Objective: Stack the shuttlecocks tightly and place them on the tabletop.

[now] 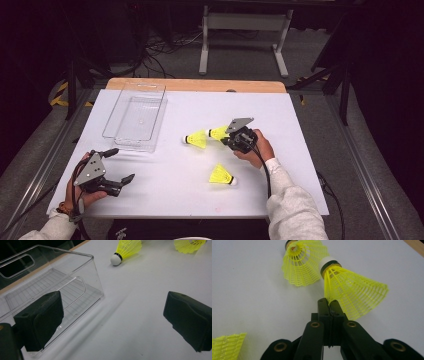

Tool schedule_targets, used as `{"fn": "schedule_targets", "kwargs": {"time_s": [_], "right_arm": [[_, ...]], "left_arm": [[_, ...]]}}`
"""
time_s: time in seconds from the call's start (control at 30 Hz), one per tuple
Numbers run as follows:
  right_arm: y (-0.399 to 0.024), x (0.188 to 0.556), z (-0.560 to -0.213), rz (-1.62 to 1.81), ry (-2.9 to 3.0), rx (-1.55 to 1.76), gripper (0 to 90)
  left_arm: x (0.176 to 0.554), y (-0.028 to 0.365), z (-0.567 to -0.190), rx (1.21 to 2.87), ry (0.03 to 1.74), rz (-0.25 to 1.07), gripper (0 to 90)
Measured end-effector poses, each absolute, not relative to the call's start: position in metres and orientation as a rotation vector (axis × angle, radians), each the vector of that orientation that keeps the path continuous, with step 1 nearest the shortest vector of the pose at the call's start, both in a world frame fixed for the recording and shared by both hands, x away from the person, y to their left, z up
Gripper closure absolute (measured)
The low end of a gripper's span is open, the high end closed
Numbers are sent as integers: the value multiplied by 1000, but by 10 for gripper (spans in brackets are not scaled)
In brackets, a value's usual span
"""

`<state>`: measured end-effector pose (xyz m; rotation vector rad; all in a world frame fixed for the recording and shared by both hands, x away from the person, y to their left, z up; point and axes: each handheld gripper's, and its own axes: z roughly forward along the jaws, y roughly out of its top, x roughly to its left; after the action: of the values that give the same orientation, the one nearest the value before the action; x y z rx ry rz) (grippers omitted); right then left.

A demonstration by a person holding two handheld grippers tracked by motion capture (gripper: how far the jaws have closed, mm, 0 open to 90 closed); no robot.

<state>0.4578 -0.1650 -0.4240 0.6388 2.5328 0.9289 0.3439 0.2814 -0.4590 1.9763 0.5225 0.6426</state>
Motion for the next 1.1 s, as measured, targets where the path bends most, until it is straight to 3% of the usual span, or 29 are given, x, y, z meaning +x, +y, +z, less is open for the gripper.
{"fn": "schedule_targets", "kwargs": {"time_s": [1.1], "right_arm": [[-120,458,-434,914,2625,470,898]], "left_arm": [[344,281,-459,1982,515,638,41]]}}
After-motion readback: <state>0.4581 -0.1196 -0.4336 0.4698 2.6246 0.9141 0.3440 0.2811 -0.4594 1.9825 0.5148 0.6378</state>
